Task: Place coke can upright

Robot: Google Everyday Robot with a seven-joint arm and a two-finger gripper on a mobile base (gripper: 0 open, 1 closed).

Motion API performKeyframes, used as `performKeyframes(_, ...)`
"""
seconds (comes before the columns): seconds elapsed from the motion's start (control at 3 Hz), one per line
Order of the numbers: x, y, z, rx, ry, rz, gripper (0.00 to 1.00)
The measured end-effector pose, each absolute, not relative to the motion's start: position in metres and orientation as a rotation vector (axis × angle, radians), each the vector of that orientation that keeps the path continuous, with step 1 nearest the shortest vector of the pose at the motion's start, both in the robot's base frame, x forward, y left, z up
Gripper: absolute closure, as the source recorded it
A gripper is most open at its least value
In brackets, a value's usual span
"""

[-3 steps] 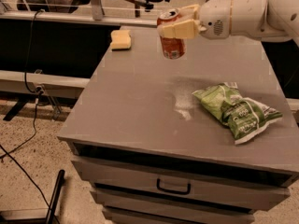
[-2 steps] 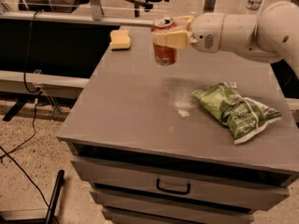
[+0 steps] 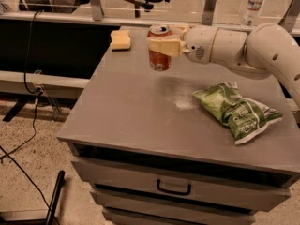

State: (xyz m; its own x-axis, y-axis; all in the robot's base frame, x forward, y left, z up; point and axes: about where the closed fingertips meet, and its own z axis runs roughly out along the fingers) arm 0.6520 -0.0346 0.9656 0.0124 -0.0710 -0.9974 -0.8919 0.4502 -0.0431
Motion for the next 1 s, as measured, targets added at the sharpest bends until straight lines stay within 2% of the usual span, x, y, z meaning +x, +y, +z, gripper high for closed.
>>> performKeyframes(0.33, 0.658, -0.033, 0.96, -0.911, 1.432, 0.8, 1.0)
performKeyframes(1.0, 0.663, -0.047, 0.936, -0.85, 1.524, 0.826, 0.54)
